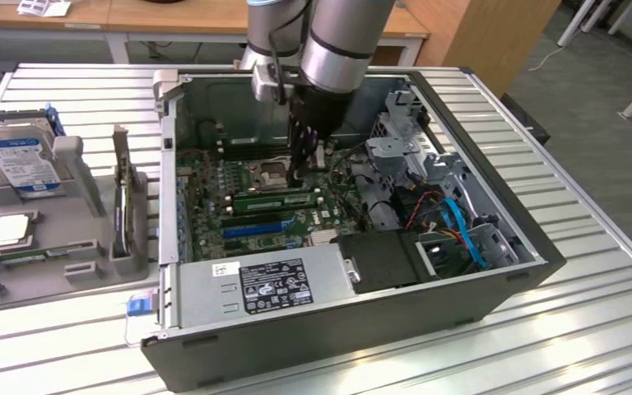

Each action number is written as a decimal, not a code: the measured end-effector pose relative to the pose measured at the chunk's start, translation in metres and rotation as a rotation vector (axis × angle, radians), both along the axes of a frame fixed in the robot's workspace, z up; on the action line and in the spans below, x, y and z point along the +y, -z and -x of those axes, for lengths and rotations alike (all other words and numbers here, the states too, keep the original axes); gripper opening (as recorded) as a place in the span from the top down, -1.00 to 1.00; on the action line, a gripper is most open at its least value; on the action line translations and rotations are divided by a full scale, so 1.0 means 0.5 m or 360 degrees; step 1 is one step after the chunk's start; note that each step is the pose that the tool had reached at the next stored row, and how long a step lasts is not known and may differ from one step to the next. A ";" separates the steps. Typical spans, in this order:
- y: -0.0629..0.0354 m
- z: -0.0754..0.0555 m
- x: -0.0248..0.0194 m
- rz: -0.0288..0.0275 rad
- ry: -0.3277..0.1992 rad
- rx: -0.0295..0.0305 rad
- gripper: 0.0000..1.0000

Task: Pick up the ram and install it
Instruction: 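Insert the ram into the slot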

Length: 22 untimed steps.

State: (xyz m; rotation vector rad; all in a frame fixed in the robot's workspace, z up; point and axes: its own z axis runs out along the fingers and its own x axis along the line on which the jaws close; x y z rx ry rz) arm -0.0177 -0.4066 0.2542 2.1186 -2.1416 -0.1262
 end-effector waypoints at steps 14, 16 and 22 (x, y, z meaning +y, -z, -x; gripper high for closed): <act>-0.118 0.000 0.0008 0.00201 0.0000 -0.00009 0.62; -0.119 0.000 0.0015 0.00341 -0.0005 -0.00236 0.62; -0.119 0.001 0.0038 0.00795 -0.0014 -0.01313 0.62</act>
